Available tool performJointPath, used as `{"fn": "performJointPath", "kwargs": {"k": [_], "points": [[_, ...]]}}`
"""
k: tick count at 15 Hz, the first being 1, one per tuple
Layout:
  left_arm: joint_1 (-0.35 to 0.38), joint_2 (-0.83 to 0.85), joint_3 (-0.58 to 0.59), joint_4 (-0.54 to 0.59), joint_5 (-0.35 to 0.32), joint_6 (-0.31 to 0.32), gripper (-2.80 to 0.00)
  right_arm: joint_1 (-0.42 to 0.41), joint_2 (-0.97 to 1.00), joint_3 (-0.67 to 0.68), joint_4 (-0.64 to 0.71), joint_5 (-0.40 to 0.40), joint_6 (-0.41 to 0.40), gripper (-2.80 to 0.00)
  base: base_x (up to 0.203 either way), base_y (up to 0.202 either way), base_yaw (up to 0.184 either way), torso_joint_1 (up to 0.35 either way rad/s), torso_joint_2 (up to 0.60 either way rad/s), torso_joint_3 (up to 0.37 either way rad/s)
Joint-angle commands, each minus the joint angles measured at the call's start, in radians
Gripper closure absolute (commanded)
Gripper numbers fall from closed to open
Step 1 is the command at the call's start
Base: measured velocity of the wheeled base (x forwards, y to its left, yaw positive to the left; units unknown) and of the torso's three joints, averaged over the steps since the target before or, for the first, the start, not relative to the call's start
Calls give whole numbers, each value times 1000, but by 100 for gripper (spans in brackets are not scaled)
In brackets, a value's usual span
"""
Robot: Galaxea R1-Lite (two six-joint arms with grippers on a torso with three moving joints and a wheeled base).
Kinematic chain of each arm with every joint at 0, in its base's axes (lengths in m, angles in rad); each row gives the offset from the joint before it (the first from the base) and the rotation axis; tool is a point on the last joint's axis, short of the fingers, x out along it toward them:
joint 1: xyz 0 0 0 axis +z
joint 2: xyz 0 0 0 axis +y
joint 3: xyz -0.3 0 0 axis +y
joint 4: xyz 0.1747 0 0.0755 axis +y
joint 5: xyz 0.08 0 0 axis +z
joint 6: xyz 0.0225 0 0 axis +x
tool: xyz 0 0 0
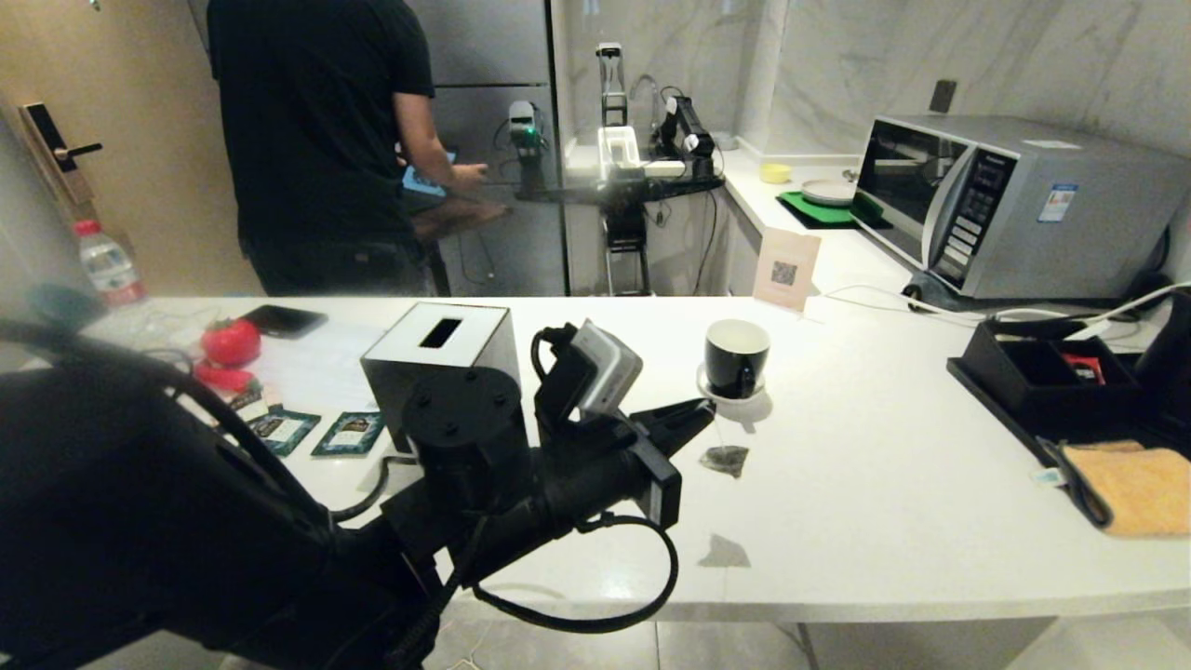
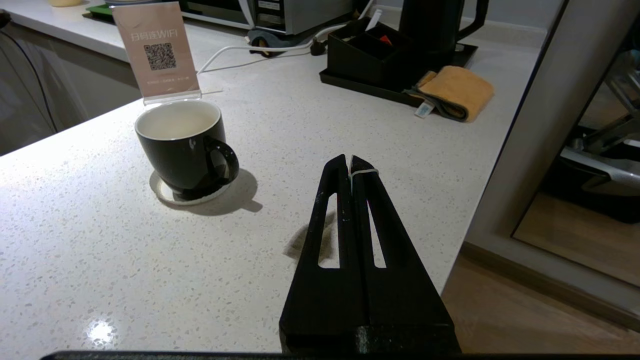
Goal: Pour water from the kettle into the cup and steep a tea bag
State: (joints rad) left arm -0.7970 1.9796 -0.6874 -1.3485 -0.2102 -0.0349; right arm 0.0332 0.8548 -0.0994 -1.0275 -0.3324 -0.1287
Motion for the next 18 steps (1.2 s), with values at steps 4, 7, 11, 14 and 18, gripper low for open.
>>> {"fn": "performJointPath", "kwargs": {"k": [4,7,11,14,18], "points": [[-8,4,-5,-8,-3,-1,0,2,-303,96,163,45,-8,0,0,0,0,0,0,0],[-13,8,-4,-8,-3,0,0,0,-553,98,415,76,-17,0,0,0,0,0,0,0],[-13,16,-11,-8,-5,-2,0,-25,-829,99,814,224,-37,0,0,0,0,0,0,0],[-13,22,-11,-8,-6,-2,0,-30,-854,99,984,293,-24,0,0,0,0,0,0,0],[-13,33,-17,-8,-6,-3,0,-30,-854,99,1035,340,48,0,0,0,0,0,0,0]]}}
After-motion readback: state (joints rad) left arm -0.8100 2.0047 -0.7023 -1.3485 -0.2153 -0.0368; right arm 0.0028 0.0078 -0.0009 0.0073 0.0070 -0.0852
